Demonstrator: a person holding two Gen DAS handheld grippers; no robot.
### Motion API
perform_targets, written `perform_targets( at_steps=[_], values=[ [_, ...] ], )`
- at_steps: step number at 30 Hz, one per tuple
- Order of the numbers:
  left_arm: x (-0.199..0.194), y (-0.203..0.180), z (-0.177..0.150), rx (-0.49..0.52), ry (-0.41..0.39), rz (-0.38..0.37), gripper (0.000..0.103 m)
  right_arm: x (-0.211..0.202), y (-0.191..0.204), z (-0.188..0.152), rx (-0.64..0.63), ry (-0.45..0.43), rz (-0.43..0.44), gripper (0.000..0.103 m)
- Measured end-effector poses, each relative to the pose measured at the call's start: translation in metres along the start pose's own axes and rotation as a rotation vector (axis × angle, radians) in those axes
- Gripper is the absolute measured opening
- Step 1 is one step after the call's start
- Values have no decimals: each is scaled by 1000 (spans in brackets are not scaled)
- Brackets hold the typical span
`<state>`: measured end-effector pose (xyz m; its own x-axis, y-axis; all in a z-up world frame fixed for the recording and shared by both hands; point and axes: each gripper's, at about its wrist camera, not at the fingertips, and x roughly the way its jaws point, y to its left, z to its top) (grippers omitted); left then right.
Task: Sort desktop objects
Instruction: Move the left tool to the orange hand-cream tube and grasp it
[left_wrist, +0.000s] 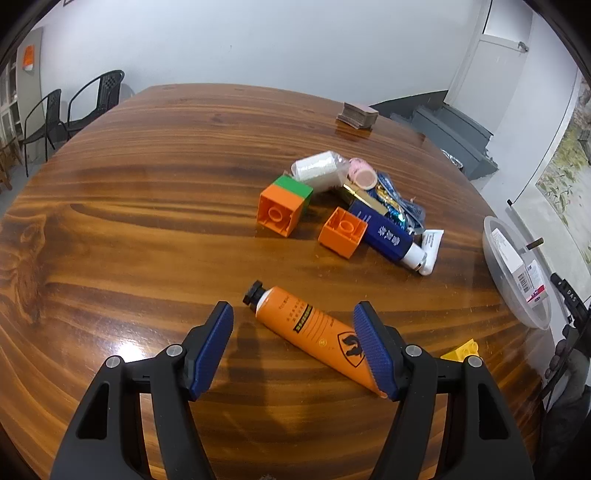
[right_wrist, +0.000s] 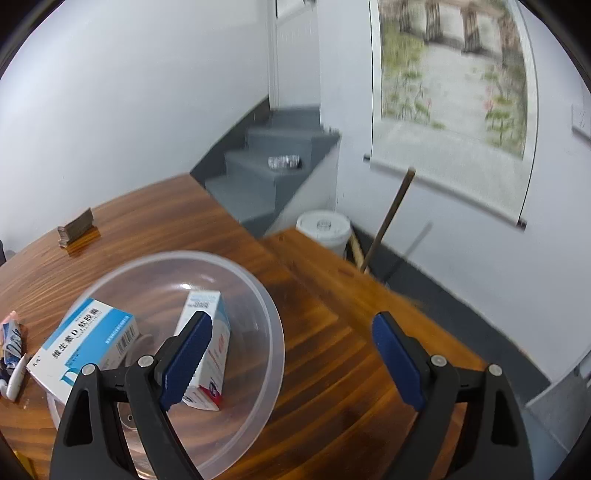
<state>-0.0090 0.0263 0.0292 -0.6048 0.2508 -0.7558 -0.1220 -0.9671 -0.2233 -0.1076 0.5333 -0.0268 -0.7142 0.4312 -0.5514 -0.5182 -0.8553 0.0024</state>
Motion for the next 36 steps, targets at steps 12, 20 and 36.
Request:
perform_targets(
  at_steps=[12,20,36],
  values=[
    [16,-2,1,-18,40,21,72,-57,72,-26,-110,-78,274,91],
    [20,-6,3,79,23,45,73,-82,119,-50,-219,-20,498,91],
    [30,2,11,161,24,144,70,-85,158,-80,-303,143,700,91]
  ],
)
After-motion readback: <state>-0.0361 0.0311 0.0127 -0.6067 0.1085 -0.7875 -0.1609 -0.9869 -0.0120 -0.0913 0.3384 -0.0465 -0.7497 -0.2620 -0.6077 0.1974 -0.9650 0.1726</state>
